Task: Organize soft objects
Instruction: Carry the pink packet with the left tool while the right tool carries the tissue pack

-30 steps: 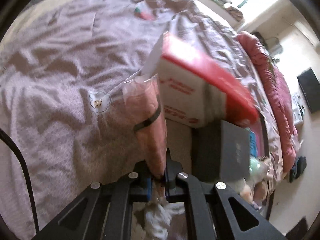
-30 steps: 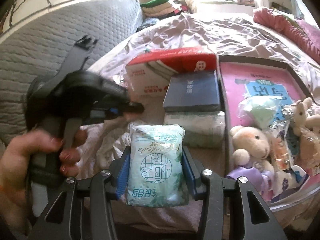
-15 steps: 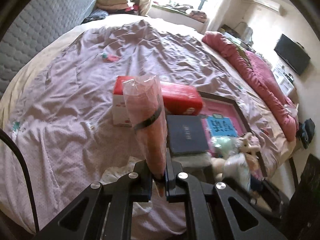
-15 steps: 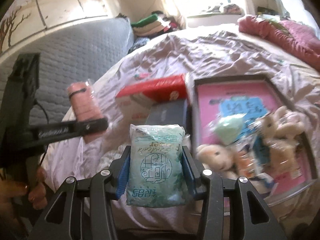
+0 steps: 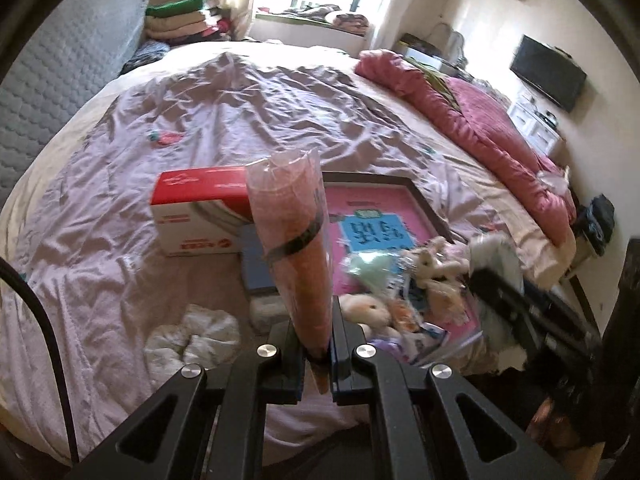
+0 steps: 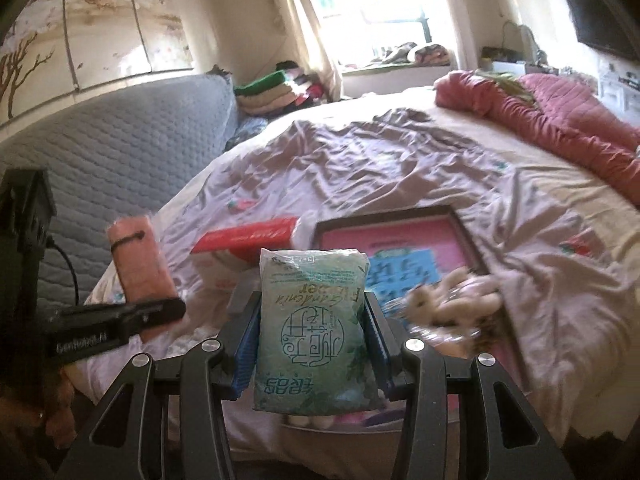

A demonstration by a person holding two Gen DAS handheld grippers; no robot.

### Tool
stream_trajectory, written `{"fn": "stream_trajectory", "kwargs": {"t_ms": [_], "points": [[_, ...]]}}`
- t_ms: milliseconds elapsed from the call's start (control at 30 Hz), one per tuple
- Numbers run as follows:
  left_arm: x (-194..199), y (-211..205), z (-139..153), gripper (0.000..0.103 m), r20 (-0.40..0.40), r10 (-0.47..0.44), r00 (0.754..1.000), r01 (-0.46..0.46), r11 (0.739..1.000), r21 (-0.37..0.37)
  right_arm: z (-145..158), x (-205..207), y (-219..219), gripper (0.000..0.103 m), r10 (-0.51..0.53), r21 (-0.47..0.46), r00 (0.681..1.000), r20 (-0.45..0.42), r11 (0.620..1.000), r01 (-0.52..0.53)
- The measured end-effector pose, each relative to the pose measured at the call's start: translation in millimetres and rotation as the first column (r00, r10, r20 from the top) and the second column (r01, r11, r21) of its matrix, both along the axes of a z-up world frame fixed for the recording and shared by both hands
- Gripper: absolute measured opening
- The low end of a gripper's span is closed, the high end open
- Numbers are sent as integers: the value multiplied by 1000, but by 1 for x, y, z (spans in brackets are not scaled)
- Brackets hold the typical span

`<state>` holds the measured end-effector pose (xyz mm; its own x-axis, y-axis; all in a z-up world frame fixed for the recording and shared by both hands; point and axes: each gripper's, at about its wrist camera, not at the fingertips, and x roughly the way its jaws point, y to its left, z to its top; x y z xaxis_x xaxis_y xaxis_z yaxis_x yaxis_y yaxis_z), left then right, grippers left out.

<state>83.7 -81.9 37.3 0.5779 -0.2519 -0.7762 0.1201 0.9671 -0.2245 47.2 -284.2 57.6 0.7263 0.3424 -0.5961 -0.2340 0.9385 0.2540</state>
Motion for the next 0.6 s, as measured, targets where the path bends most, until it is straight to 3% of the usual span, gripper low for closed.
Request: {"fn": "stream_trajectory", "kwargs": {"t_ms": [600], "points": [[-5, -67, 2, 9, -6, -136, 991, 136, 990, 34, 24, -5, -61, 49, -106, 9, 993, 55, 994, 105]]}}
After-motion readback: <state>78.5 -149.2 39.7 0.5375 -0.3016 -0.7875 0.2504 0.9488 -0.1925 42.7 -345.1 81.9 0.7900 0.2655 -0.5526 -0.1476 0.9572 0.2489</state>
